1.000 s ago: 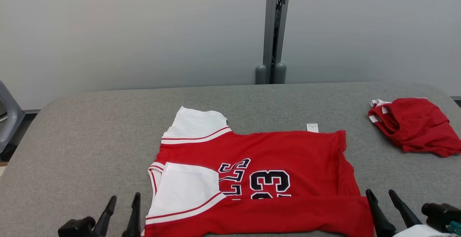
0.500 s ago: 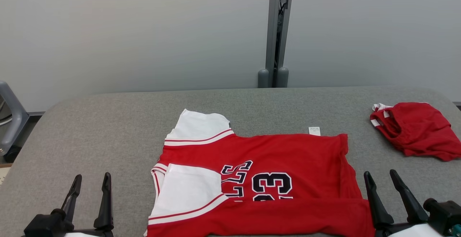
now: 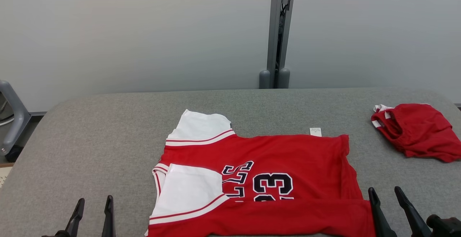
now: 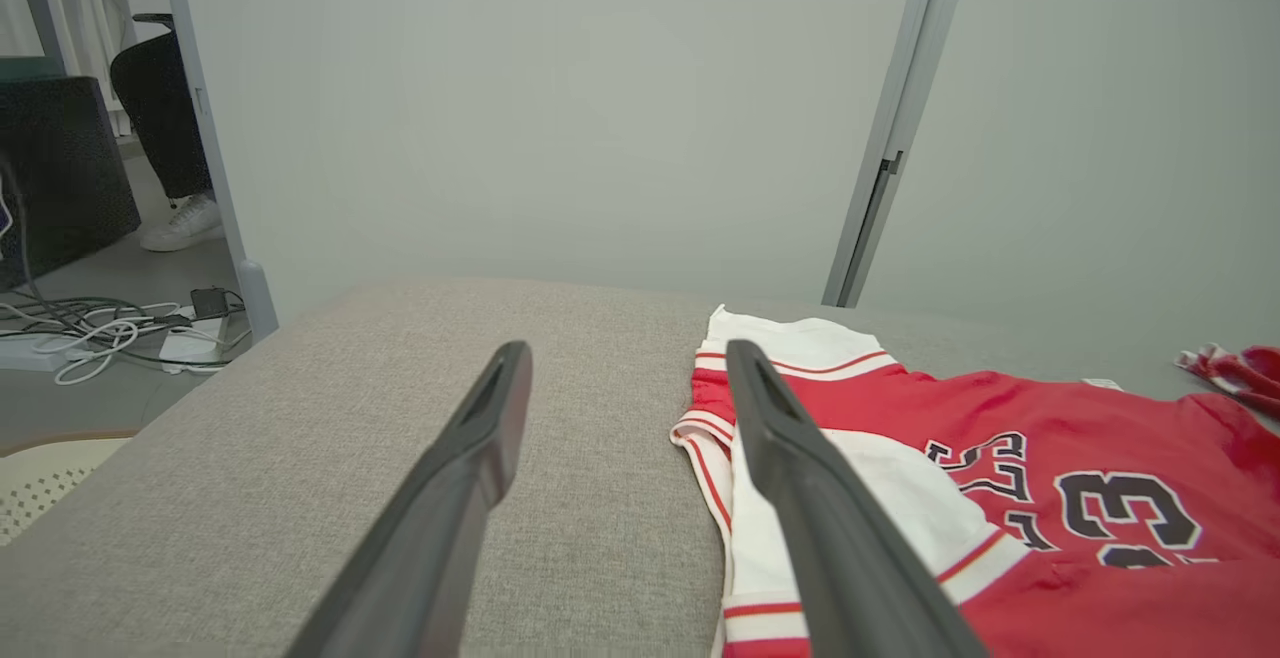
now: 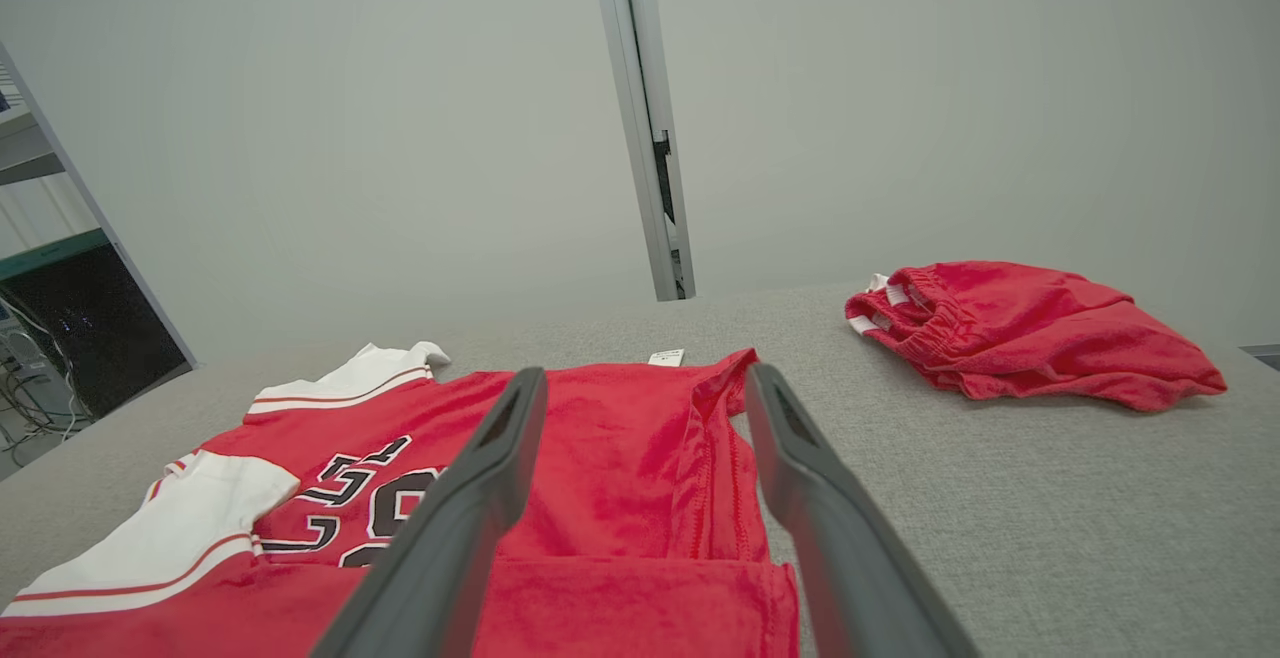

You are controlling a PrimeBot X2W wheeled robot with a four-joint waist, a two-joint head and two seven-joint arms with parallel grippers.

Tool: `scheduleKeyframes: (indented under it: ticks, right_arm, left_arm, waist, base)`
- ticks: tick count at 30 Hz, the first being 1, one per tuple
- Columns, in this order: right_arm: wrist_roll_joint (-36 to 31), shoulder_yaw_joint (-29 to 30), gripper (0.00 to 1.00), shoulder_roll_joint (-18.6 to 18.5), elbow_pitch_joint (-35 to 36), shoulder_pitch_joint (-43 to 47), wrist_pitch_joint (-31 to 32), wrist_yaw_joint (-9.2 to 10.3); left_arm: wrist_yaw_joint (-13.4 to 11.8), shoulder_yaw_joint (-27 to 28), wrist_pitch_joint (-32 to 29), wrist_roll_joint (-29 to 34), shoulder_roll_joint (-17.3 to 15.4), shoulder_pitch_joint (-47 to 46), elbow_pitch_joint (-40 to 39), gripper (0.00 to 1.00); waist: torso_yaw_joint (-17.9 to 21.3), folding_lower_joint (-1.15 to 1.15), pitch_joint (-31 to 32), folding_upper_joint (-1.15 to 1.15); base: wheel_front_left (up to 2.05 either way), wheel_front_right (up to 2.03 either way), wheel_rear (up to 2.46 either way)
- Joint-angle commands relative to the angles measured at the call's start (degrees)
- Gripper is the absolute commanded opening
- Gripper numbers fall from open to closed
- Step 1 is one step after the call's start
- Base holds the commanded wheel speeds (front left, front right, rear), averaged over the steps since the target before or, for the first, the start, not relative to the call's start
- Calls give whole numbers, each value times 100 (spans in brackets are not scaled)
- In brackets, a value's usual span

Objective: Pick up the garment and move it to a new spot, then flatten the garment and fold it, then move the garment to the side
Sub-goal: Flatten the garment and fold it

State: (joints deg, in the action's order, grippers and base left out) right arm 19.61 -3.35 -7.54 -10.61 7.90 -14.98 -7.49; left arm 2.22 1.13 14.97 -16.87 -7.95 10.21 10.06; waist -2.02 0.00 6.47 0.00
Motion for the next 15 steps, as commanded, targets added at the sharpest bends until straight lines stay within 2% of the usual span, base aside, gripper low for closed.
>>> scheduleKeyframes:
  ticks: [1, 7, 12, 15]
  right_arm:
    - [-29, 16, 100, -8, -20, 48, -30, -1]
    - [-5, 20, 100, -48, -52, -21, -30, -1]
    - [85, -8, 100, -161, -183, -281, 0, -1]
    - [228, 9, 100, -213, -364, -559, 50, -1]
  left_arm:
    - [-25, 24, 18, -23, -11, 13, 1, 100]
    - [-78, 58, 13, -79, -31, 53, -33, 100]
    - [17, 20, -182, -162, -110, -278, -22, 100]
    - [86, -1, -339, -176, -270, -637, 5, 100]
  waist:
    - [8, 0, 0, 0]
    - [72, 0, -11, 0]
    - [137, 0, -83, 0]
    - [190, 0, -178, 0]
  base:
    - [0, 0, 0]
    - [0, 0, 0]
    - [0, 0, 0]
    - [0, 0, 0]
